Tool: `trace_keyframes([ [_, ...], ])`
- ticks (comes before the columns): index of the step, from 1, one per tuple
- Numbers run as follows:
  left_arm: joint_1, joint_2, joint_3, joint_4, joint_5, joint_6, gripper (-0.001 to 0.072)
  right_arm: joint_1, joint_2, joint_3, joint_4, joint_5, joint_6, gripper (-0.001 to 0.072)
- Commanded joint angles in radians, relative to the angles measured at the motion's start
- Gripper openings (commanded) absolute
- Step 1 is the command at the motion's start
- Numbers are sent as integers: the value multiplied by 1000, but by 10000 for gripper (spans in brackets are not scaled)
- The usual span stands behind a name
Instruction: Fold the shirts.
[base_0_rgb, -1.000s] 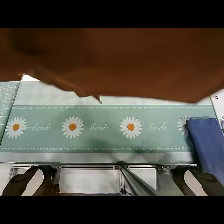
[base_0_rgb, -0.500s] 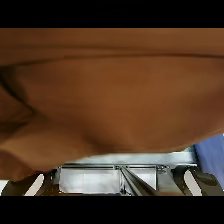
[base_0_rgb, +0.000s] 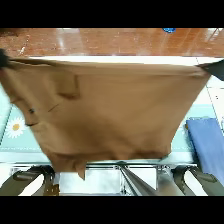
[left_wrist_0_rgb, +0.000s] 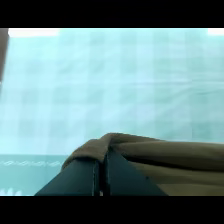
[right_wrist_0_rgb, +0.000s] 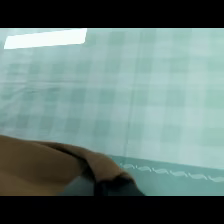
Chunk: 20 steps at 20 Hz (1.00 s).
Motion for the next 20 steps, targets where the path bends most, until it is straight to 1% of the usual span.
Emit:
trace_keyframes([
  [1, 18, -275, -18, 3, 159, -160, 19, 0, -240, -40, 134, -138, -120, 22],
  [2, 29, -352, 5, -12, 163, -212, 19, 0, -324, -24, 151, -158, -127, 22],
  [4, 53, -503, 69, -93, 163, -214, 19, 0, -472, 27, 183, -217, -151, 23],
  [6, 69, -629, 143, -145, 167, -214, 19, 0, -621, 128, 187, -259, -146, 23],
  [9, 85, -777, 260, -214, 180, -214, 19, 0, -795, 289, 195, -251, -89, 23],
  [11, 97, -828, 312, -299, 179, -213, 19, 0, -870, 370, 196, -228, -52, 23],
  [12, 99, -837, 326, -346, 178, -189, 19, 0, -887, 390, 198, -212, -48, 23],
  [13, 105, -837, 335, -391, 169, -141, 19, 0, -892, 394, 201, -194, -49, 23],
  [14, 112, -836, 350, -426, 131, -96, 19, -3, -891, 395, 197, -154, -66, 23],
  [15, 124, -835, 369, -441, 72, -25, 19, -17, -887, 397, 196, -76, -117, 23],
  [16, 139, -835, 384, -439, 6, 32, 19, -34, -883, 397, 182, 6, -144, 23],
  [17, 156, -834, 384, -440, -60, 49, 19, -51, -883, 394, 164, 99, -145, 23],
  [18, 166, -838, 376, -439, -128, 68, 19, -56, -883, 381, 142, 156, -154, 23],
  [19, 171, -846, 360, -439, -176, 104, 19, -56, -883, 356, 109, 185, -153, 23],
  [20, 171, -855, 333, -440, -220, 117, 19, -52, -883, 318, 80, 196, -151, 23],
])
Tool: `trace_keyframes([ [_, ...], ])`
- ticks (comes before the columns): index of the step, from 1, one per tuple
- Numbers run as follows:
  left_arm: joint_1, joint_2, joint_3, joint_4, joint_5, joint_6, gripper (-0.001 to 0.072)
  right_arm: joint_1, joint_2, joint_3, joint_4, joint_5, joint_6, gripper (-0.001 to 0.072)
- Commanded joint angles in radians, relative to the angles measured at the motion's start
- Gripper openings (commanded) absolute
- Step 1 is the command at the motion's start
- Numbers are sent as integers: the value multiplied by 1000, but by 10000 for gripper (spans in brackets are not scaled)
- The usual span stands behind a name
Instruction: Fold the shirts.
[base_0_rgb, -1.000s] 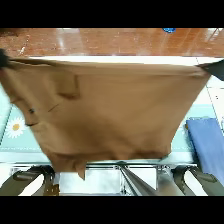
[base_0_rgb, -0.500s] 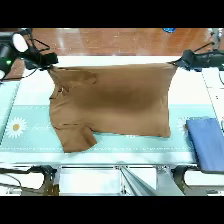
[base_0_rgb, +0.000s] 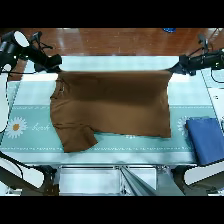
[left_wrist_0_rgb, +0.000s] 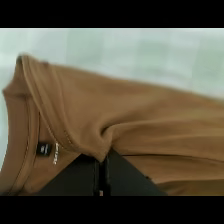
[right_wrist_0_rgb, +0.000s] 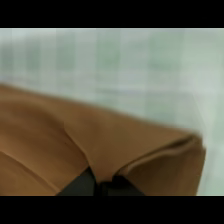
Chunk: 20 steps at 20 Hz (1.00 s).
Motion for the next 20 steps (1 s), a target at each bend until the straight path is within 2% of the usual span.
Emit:
trace_keyframes([
  [1, 17, -25, -47, -31, -194, 106, 18, -7, -8, -85, -81, 145, -20, 23],
  [4, 21, -37, -99, -29, -240, 134, 19, 12, -8, -209, -80, 119, -31, 23],
  [7, 22, -47, -108, -29, -238, 132, 19, 32, -10, -278, -80, 28, -24, 24],
  [8, 20, -51, -108, -29, -239, 115, 51, 43, -10, -288, -82, -13, -6, 80],
  [9, 19, -54, -108, -30, -247, 76, 309, 53, -10, -289, -83, -39, 38, 315],
  [10, 18, -52, -101, -24, -280, 80, 508, 56, -9, -280, -80, -33, 55, 411],
  [12, 27, -32, -76, 20, -373, 80, 510, 31, 3, -226, -101, 65, 71, 411],
  [14, 67, 41, -82, 3, -388, 53, 510, -34, 77, -208, -150, 106, 66, 411],
  [17, 149, 224, -196, -33, -335, 55, 510, -170, 258, -306, -208, -11, 109, 411],
  [18, 184, 294, -276, -35, -303, 55, 510, -205, 325, -388, -203, -71, 109, 411],
  [20, 279, 446, -498, -114, -207, 110, 510, -250, 470, -616, -188, -181, 74, 411],
])
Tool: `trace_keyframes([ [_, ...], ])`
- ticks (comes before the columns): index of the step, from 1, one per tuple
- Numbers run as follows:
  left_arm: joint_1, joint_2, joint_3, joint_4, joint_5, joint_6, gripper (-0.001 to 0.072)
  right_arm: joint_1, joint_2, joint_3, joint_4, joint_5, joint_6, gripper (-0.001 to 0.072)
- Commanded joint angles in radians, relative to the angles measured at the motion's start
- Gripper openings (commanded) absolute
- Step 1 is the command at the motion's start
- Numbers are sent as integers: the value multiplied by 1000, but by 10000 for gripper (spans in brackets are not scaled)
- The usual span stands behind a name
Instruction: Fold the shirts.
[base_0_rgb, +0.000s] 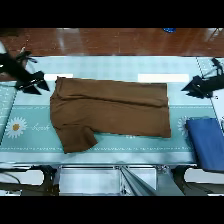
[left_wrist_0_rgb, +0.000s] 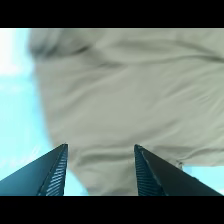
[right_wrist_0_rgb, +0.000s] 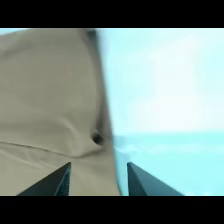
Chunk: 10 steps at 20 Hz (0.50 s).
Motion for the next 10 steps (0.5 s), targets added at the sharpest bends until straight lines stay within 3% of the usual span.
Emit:
trace_keyframes([
  [1, 154, 245, -330, -143, 146, 71, 510, -82, 234, -319, 15, -184, -45, 411],
  [4, 332, 418, -703, -336, 224, 182, 510, -82, 369, -601, 159, -296, -129, 411],
  [6, 391, 488, -899, -327, 231, 211, 510, -81, 388, -681, 282, -313, -183, 410],
  [10, 383, 524, -1108, -314, 354, 211, 510, -78, 388, -689, 384, -285, -243, 408],
])
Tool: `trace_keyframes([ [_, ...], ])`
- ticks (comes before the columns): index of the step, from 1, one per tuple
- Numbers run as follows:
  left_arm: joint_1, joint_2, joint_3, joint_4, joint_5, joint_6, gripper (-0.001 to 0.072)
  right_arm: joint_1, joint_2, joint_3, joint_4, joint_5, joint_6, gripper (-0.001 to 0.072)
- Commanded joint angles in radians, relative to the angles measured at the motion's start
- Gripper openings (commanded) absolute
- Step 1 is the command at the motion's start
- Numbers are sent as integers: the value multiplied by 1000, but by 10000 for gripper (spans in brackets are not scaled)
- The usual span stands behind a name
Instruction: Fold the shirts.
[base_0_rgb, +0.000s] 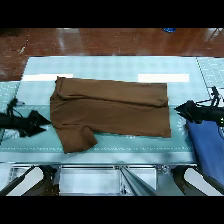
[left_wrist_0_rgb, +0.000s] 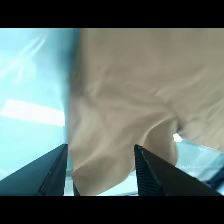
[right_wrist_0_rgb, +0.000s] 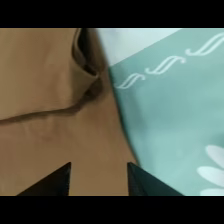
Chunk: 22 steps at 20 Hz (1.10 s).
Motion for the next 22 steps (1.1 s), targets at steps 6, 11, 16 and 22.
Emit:
trace_keyframes([
  [6, -66, 37, -251, -98, 289, 8, 510, -3, 23, -51, 111, 24, -63, 408],
  [11, -239, -15, -243, -171, 415, 10, 172, -7, 23, -31, 81, 61, -59, 408],
  [16, -257, -29, -172, -171, 259, 96, 18, -101, 23, -6, -280, 256, 122, 408],
  [22, -257, -29, -153, -174, 254, 96, 18, -24, 21, -115, -336, 356, 188, 408],
])
